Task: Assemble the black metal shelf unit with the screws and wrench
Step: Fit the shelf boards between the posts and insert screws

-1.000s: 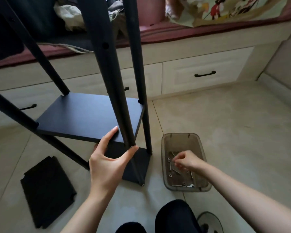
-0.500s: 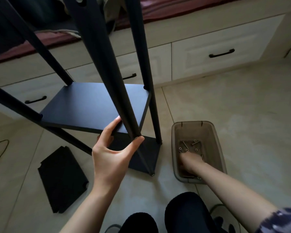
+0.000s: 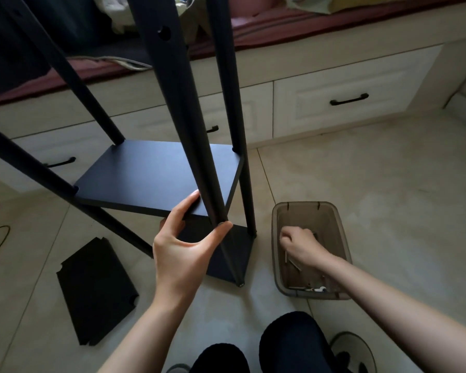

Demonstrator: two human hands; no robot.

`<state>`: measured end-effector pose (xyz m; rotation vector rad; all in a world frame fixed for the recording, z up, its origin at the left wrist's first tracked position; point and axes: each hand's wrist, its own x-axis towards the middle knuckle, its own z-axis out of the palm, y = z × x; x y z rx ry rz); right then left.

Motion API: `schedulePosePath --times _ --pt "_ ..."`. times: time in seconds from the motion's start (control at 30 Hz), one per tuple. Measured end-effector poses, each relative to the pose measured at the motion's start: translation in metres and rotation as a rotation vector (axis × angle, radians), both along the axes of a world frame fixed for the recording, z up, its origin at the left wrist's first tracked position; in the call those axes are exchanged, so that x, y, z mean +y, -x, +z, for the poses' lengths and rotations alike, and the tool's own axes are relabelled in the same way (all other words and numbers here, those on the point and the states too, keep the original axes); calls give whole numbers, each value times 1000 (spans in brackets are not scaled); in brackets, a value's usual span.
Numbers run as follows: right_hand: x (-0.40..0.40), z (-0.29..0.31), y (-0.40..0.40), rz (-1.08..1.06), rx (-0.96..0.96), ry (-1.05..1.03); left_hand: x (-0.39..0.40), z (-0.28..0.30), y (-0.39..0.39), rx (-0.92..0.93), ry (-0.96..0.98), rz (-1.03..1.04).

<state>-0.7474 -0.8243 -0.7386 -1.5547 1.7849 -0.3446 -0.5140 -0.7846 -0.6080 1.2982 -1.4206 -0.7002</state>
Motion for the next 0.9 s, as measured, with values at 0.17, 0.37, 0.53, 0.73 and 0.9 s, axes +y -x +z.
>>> schedulePosePath --times 0.17,0.37,0.53,0.73,0.9 --pt "-14 89 -29 -286 -750 71 1 1 0 -11 -25 26" --pt "-31 145 -66 -194 -1123 -277 2 0 1 -14 -55 47" --pt "-43 139 -87 -271 -1268 -327 0 -5 -1 16 -94 60" --pt "-46 128 -89 -144 -1502 -274 5 3 0 -139 -127 67" --pt "-48 125 -89 -81 -1516 -230 4 23 -4 -611 -275 56"
